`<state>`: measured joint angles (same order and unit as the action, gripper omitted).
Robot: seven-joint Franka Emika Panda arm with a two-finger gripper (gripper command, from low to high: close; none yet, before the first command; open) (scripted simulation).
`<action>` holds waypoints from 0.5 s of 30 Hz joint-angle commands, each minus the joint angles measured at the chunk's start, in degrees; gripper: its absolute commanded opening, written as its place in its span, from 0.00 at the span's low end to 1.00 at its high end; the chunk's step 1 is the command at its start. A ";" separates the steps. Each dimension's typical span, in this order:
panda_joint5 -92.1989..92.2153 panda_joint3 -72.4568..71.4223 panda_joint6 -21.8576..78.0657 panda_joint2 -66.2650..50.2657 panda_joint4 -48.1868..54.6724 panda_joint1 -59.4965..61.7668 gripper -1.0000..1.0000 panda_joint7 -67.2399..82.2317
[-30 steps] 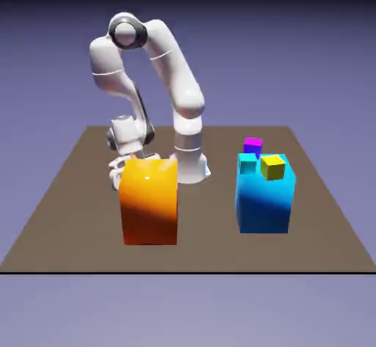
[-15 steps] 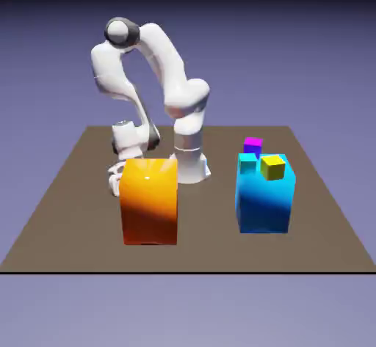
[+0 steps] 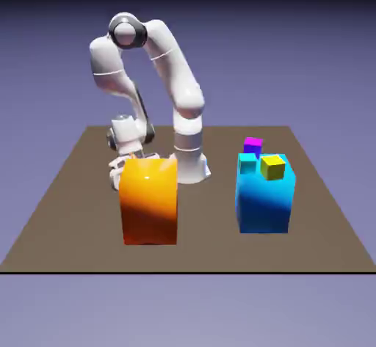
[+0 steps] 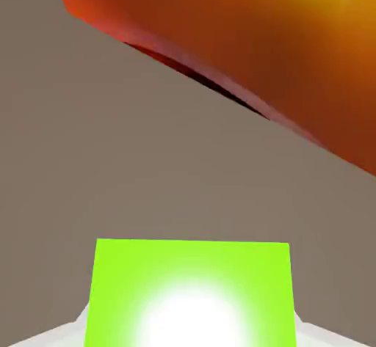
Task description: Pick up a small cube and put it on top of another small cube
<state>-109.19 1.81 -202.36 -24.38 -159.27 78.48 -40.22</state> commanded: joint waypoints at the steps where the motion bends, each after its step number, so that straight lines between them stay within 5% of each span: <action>1: -0.43 1.87 -1.04 0.66 0.07 -2.08 0.00 -0.83; 10: -4.60 18.38 -9.94 6.54 0.73 -20.63 0.00 -8.89; 15: 0.41 9.04 1.44 13.55 2.17 -17.07 0.00 -12.41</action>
<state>-108.85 10.85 -200.93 -10.84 -157.10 61.40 -52.69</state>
